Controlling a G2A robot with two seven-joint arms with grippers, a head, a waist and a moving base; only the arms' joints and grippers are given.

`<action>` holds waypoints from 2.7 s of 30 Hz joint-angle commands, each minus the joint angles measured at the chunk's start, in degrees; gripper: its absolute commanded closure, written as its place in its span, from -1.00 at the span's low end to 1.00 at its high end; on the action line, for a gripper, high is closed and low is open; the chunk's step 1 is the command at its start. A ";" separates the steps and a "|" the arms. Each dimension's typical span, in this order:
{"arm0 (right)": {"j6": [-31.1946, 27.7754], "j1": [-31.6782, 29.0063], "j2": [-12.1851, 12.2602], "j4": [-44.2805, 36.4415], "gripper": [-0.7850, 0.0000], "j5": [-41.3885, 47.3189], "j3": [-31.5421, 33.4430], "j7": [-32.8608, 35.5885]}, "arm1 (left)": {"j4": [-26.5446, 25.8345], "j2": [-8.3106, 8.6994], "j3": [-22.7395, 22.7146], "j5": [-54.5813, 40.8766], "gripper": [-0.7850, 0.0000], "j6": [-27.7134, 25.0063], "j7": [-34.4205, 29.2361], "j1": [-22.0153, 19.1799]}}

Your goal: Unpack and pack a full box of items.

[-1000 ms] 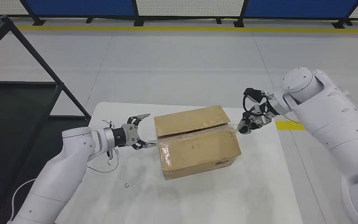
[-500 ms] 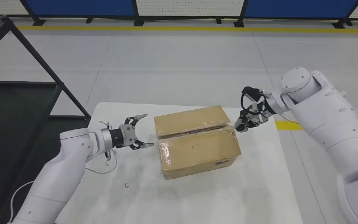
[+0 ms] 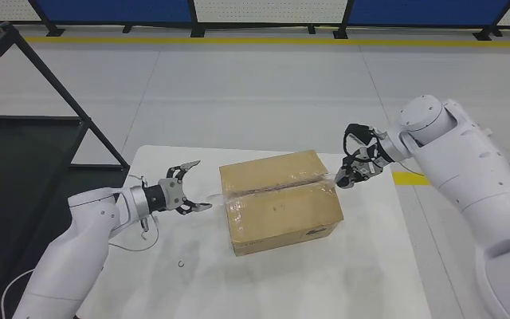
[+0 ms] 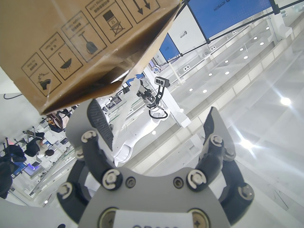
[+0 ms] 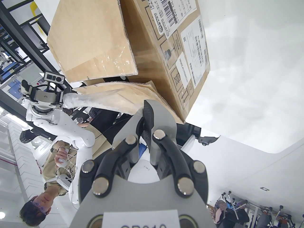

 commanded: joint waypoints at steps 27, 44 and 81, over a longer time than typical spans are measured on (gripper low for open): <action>-6.84 0.02 2.16 -1.17 1.00 6.17 -0.33 0.06 | -0.74 0.01 -1.85 0.68 -1.00 0.15 1.16 1.96; -20.65 -1.85 5.67 -6.97 1.00 12.06 3.07 -0.39 | -0.49 -0.49 -0.97 0.50 -1.00 0.61 1.66 1.23; -32.72 -10.23 11.54 -30.97 1.00 13.73 18.34 -18.73 | 6.97 -1.70 -0.56 -11.97 -1.00 7.53 -7.92 3.24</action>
